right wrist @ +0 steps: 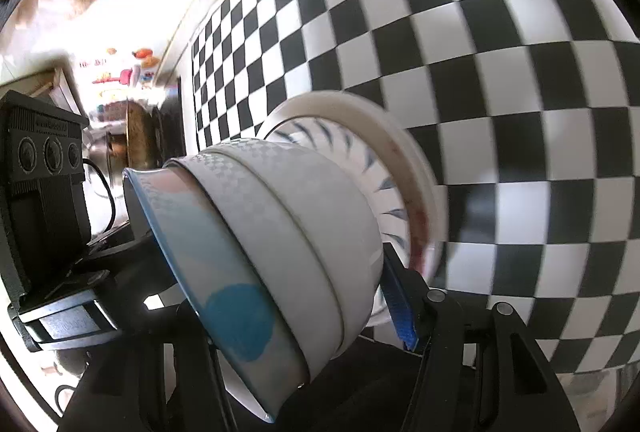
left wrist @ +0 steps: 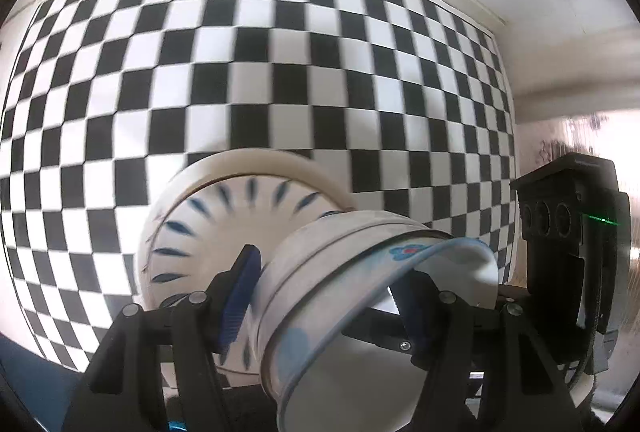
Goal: Organize plates and bowls
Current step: 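Lower the bowl stack onto the center of the blue-leaf plate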
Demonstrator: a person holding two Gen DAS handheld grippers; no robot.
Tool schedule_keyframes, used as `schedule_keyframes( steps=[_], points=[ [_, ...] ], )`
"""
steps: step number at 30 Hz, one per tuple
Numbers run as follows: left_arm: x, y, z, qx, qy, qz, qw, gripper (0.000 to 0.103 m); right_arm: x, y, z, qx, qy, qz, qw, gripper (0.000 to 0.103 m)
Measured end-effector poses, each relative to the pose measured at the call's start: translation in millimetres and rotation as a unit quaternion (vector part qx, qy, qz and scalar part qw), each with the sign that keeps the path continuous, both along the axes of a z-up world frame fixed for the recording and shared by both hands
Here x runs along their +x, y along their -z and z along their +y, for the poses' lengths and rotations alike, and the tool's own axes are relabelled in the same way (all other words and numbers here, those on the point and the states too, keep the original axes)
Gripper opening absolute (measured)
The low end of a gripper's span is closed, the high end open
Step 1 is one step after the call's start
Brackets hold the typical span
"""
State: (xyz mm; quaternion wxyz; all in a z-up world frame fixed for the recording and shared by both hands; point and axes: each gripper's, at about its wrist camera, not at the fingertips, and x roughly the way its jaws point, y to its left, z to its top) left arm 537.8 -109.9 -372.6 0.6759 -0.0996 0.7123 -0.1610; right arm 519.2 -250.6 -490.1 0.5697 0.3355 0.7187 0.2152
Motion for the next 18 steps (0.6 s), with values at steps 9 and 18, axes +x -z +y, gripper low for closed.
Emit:
schedule_keyframes(
  steps=[9, 18],
  points=[
    [-2, 25, 38, -0.009, -0.046, 0.025, 0.9986, 0.061, 12, 23, 40, -0.020, -0.039, 0.021, 0.999, 0.060],
    [-5, 42, 47, -0.016, -0.060, 0.037, 0.9974, 0.061, 18, 42, 54, -0.044, -0.058, 0.030, 0.997, 0.060]
  ],
)
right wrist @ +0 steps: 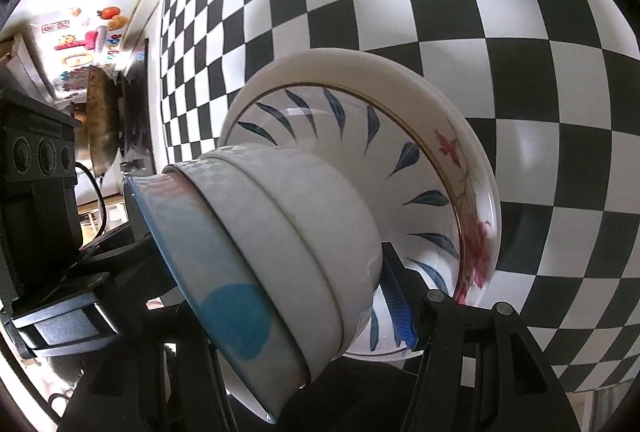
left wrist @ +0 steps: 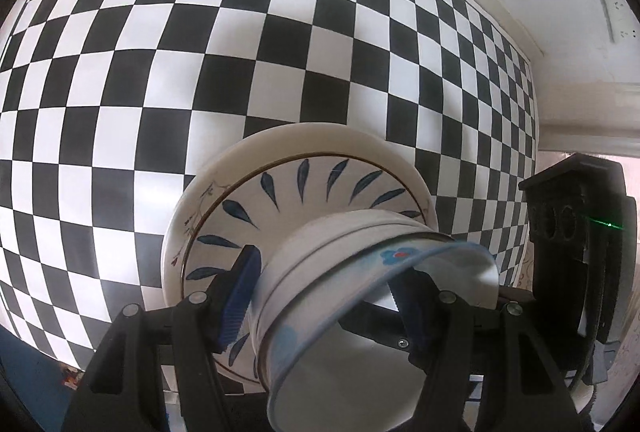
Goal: Organize plates and bowls
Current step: 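Lower the bowl stack onto the center of the blue-leaf plate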
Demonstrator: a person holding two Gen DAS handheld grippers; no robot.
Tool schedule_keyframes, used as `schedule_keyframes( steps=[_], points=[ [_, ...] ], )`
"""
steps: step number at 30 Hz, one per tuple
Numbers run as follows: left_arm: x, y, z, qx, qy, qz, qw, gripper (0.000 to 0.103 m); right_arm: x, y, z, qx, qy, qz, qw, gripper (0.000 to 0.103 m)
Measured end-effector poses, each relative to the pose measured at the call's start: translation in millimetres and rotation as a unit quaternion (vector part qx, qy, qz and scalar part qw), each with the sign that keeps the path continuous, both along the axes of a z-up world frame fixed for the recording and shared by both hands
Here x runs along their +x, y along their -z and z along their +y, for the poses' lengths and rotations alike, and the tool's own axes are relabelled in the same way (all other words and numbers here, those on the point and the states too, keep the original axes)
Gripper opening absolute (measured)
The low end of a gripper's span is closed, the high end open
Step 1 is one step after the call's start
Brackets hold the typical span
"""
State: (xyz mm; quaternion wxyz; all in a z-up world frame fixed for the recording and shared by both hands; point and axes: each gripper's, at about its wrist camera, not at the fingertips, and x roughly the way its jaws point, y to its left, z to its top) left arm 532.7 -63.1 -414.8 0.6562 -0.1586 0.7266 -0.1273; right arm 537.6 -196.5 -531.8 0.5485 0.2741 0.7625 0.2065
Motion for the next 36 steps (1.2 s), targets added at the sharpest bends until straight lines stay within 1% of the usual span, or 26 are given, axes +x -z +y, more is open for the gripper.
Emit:
schedule_keyframes(
  steps=[5, 9, 18, 23, 31, 33, 36],
  points=[
    [3, 3, 1, -0.004, -0.005, 0.003, 1.0000, 0.061, 3, 2, -1, -0.006, 0.001, 0.003, 1.000, 0.060],
    [4, 4, 4, -0.005, -0.006, 0.005, 1.0000, 0.061, 4, 5, -4, -0.001, 0.006, 0.013, 1.000, 0.060],
    [5, 4, 1, -0.003, -0.006, 0.010, 0.9999, 0.061, 3, 5, -6, -0.002, 0.007, 0.019, 1.000, 0.060],
    [1, 5, 1, -0.003, -0.015, 0.018, 0.9997, 0.061, 0, 5, -5, -0.005, 0.001, 0.028, 1.000, 0.060],
    [-1, 1, 3, -0.002, -0.019, 0.015, 0.9997, 0.061, -2, 4, -6, -0.009, 0.000, 0.032, 0.999, 0.060],
    [-2, -3, 3, 0.001, -0.018, 0.009, 0.9998, 0.061, -3, 2, -6, -0.015, 0.000, 0.031, 0.999, 0.060],
    [-3, -10, 2, 0.010, -0.013, -0.003, 0.9999, 0.061, -2, -8, -5, -0.035, -0.009, 0.017, 0.999, 0.060]
  ],
)
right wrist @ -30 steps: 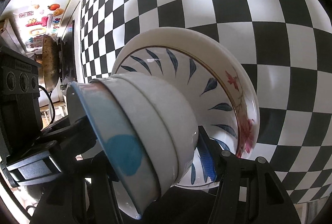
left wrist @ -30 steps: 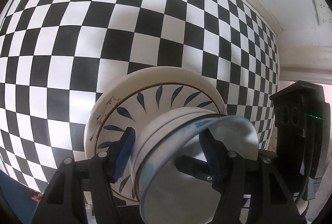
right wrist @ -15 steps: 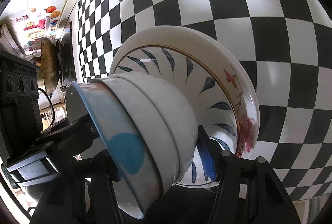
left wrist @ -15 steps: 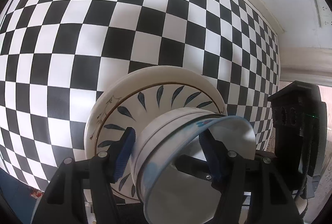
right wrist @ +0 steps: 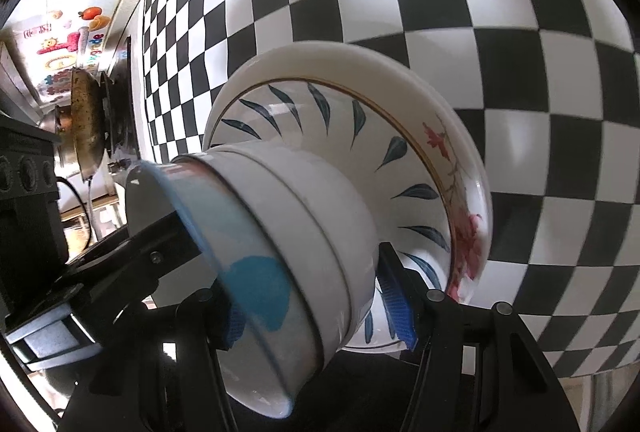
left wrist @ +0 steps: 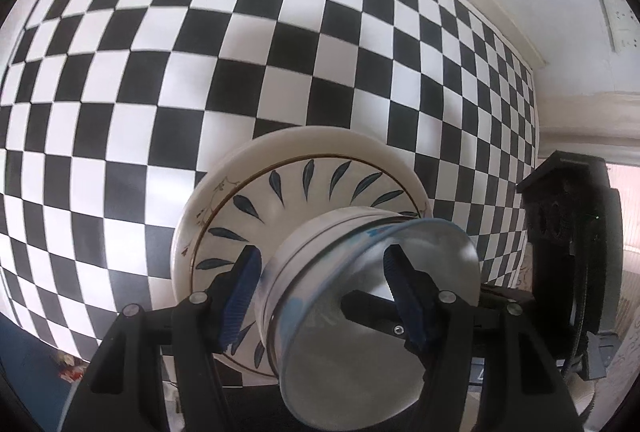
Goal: Organize plates and bowls
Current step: 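Lower the bowl stack onto the center of the blue-leaf plate, then open both grippers to release the bowl stack on the plates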
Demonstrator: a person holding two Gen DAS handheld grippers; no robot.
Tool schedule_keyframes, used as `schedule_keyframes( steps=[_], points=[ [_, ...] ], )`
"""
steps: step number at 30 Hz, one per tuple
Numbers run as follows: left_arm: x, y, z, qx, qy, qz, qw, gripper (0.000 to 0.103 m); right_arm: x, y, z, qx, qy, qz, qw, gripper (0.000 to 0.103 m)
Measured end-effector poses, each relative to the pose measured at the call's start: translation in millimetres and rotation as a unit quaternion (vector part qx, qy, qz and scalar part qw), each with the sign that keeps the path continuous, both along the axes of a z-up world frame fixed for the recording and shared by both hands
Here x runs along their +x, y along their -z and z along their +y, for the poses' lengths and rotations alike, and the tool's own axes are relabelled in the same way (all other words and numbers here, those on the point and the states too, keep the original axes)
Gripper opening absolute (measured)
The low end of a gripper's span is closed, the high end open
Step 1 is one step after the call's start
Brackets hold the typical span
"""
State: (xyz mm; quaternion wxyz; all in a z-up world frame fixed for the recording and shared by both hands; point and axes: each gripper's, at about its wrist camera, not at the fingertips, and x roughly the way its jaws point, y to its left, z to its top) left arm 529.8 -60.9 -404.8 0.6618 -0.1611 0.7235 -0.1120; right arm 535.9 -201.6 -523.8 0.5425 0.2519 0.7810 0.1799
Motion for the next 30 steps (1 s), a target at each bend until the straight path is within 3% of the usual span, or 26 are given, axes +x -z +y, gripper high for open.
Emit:
schedule_keyframes(
  steps=[6, 10, 15, 16, 18, 19, 20, 25, 30],
  points=[
    [-6, -22, 3, 0.058, 0.005, -0.043, 0.9974, 0.061, 2, -32, -1, -0.046, -0.018, -0.050, 0.998, 0.060],
    [-14, -37, 3, 0.105, 0.018, -0.072, 0.9918, 0.062, 0, -57, -2, -0.089, -0.037, -0.085, 0.992, 0.060],
    [-26, -54, 7, 0.135, 0.016, -0.105, 0.9852, 0.063, -5, -83, -3, -0.130, -0.052, -0.126, 0.982, 0.061],
    [-29, -58, 8, 0.143, 0.013, -0.113, 0.9832, 0.063, -8, -89, -4, -0.137, -0.053, -0.135, 0.980, 0.062],
    [-34, -64, 10, 0.154, 0.010, -0.124, 0.9802, 0.063, -11, -99, -4, -0.146, -0.053, -0.151, 0.976, 0.076],
    [-38, -69, 12, 0.159, 0.007, -0.132, 0.9784, 0.063, -13, -103, -5, -0.148, -0.051, -0.158, 0.975, 0.088],
    [-40, -72, 12, 0.164, 0.005, -0.138, 0.9769, 0.063, -16, -109, -6, -0.152, -0.049, -0.165, 0.973, 0.091],
    [-54, -92, 13, 0.176, 0.007, -0.173, 0.9691, 0.063, -29, -135, -13, -0.164, -0.027, -0.194, 0.967, 0.095],
    [-71, -118, 13, 0.186, 0.004, -0.213, 0.9590, 0.063, -50, -166, -14, -0.199, -0.005, -0.236, 0.951, 0.096]
  ],
)
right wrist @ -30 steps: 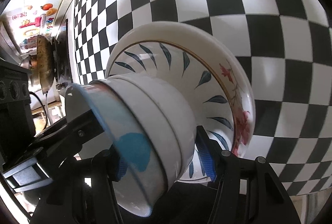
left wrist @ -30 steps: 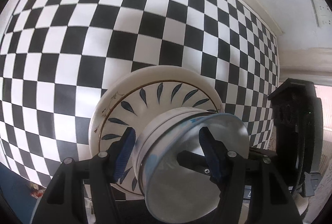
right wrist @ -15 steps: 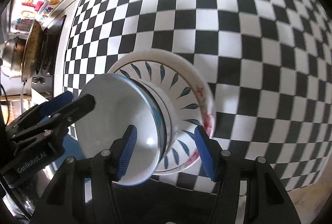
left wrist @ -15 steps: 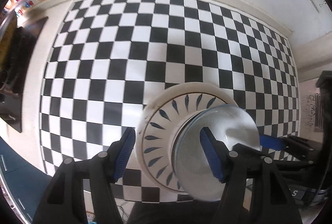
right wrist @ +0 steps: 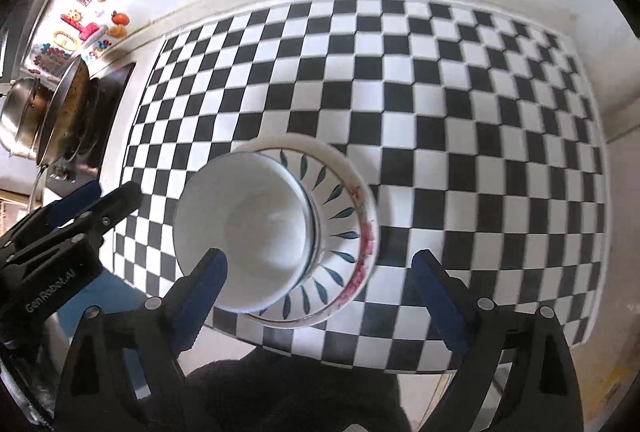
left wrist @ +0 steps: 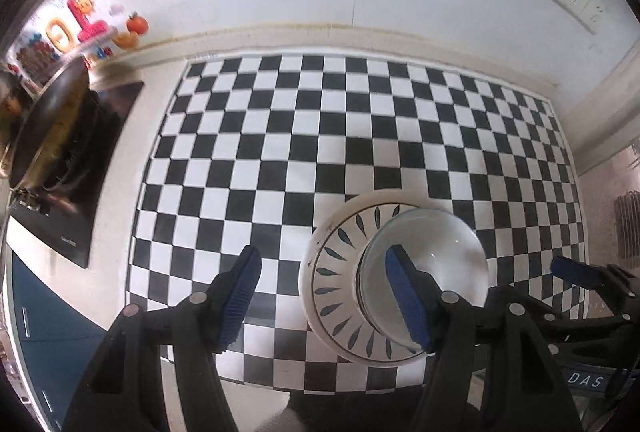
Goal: Organize plates and bowls
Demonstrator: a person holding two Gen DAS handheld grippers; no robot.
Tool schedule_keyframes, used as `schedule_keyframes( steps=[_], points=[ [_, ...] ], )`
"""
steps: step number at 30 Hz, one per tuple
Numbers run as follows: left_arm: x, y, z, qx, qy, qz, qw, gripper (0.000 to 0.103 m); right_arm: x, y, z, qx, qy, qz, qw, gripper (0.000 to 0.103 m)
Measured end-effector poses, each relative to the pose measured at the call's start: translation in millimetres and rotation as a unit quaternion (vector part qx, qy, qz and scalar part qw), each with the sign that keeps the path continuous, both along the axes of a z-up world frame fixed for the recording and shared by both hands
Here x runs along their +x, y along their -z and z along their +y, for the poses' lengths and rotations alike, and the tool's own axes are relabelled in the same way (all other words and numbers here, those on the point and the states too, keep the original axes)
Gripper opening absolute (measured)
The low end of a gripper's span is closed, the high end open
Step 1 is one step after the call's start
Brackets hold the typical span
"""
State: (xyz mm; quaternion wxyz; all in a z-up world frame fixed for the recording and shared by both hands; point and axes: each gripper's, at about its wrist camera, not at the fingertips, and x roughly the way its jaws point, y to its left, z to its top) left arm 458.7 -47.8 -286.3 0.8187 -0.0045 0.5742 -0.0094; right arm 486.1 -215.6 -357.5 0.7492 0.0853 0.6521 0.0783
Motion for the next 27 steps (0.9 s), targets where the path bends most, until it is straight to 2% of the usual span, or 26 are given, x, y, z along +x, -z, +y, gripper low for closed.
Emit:
schedule_keyframes(
  steps=[2, 3, 4, 6, 7, 8, 11, 20, 27],
  points=[
    [-8, -11, -1, -0.001, 0.009, -0.015, 0.9998, 0.063, -8, -11, 3, -0.001, 0.009, -0.013, 1.000, 0.096],
    [-11, -16, -1, -0.004, 0.014, -0.025, 0.9996, 0.068, -13, -18, 4, -0.003, 0.012, -0.023, 1.000, 0.097],
    [-16, -23, -1, -0.007, 0.018, -0.039, 0.9990, 0.072, -20, -28, 6, -0.011, 0.014, -0.036, 0.999, 0.102],
    [-27, -38, 0, -0.011, 0.024, -0.074, 0.9969, 0.084, -32, -43, 8, -0.022, 0.021, -0.058, 0.998, 0.103],
    [-32, -48, 2, -0.016, 0.022, -0.091, 0.9955, 0.084, -39, -53, 9, -0.025, 0.028, -0.070, 0.997, 0.103],
    [-35, -53, 2, -0.021, 0.026, -0.100, 0.9944, 0.085, -45, -61, 10, -0.024, 0.034, -0.082, 0.996, 0.103],
    [-47, -70, 4, -0.017, 0.028, -0.122, 0.9920, 0.102, -65, -86, 11, -0.035, 0.055, -0.116, 0.991, 0.103],
    [-91, -111, 9, -0.007, 0.031, -0.183, 0.9826, 0.102, -114, -148, 16, -0.090, 0.073, -0.195, 0.974, 0.103],
    [-132, -144, 9, 0.003, 0.017, -0.217, 0.9760, 0.102, -157, -194, 4, -0.089, 0.079, -0.247, 0.962, 0.103]
  ],
)
